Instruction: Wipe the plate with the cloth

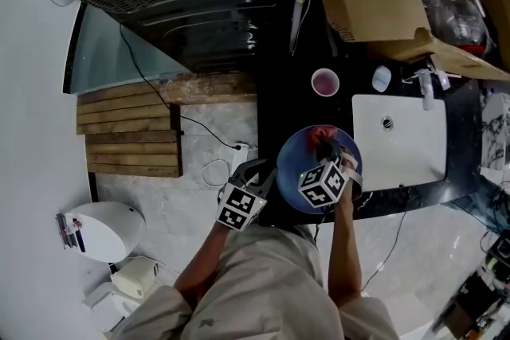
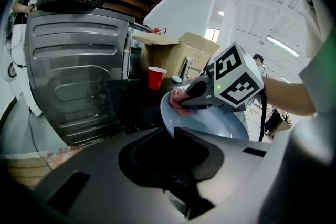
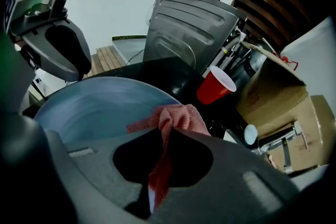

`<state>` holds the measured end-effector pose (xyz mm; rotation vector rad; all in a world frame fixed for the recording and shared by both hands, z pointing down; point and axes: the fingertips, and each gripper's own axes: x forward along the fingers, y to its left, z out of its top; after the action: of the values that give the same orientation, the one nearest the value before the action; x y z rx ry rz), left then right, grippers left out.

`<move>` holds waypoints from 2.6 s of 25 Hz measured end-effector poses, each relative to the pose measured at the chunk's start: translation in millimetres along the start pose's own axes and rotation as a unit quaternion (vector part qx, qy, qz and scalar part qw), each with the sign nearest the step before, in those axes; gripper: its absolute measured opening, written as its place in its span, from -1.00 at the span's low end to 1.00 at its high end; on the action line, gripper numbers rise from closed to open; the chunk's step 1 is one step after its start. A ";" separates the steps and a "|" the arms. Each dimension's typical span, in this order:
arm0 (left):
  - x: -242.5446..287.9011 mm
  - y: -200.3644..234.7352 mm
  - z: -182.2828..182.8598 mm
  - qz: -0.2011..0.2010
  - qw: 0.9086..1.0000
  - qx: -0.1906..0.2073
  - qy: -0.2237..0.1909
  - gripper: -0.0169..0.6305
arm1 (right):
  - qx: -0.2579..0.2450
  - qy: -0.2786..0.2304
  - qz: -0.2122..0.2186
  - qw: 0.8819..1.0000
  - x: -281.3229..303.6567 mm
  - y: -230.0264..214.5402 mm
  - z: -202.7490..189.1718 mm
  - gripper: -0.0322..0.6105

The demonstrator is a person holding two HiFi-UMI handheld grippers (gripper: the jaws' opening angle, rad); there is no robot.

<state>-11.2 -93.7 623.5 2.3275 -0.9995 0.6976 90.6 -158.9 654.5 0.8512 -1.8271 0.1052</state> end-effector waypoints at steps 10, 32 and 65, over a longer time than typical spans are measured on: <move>1.2 -0.7 0.7 0.003 1.000 0.004 0.001 -0.77 | -0.018 -0.020 0.022 0.999 -0.3 21.8 14.8 -0.82; -0.9 -0.2 1.1 0.012 1.000 0.012 0.002 -0.76 | -0.058 -0.057 0.089 0.993 -20.2 83.6 30.2 -0.82; -2.6 2.1 0.6 0.035 0.999 0.023 0.003 -0.71 | -0.048 -0.004 0.122 0.991 -61.1 108.8 -37.4 -0.82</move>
<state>-14.3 -94.0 622.0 2.3374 -1.0777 0.7616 66.2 -31.0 652.8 0.5600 -1.9223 0.1662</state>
